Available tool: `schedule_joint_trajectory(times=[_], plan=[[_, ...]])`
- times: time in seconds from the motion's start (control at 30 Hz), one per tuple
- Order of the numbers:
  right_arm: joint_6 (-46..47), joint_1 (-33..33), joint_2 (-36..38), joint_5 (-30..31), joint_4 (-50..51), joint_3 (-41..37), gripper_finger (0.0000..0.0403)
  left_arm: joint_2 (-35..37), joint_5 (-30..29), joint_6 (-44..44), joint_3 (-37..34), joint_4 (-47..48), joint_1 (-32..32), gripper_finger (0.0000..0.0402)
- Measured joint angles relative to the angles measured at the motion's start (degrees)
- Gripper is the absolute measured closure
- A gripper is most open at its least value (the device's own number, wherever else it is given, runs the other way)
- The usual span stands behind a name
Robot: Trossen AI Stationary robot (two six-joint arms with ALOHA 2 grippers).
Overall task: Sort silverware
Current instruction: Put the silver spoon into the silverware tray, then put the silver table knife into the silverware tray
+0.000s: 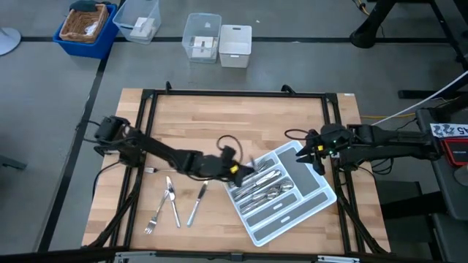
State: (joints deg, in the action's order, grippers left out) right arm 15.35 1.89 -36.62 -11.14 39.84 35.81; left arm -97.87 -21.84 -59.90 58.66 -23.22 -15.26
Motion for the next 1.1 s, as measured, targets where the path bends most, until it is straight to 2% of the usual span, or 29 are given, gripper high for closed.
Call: schedule_joint_trajectory(times=[0.17,0.37,0.47,0.87,1.1], plan=[[0.0,0.0,0.0,0.0,0.1,-0.6,0.0279,-6.4,8.9,16.9,9.4,4.0,2.2,0.0399],[-0.1,0.0,0.1,0.0,0.2,-0.6,0.0279,-11.9,18.1,24.9,18.8,23.6,1.6,0.0397],[-0.2,0.0,0.1,0.0,0.1,-0.6,0.0279,-14.1,19.1,27.0,20.5,25.6,0.5,0.0397],[-0.6,0.0,0.1,0.0,0.1,-0.6,0.0278,-19.5,20.2,29.9,21.1,22.2,-1.6,0.0393],[-0.6,0.0,0.1,0.0,0.3,-0.6,0.0278,-19.9,20.2,29.9,21.0,22.6,-0.6,0.0339]])
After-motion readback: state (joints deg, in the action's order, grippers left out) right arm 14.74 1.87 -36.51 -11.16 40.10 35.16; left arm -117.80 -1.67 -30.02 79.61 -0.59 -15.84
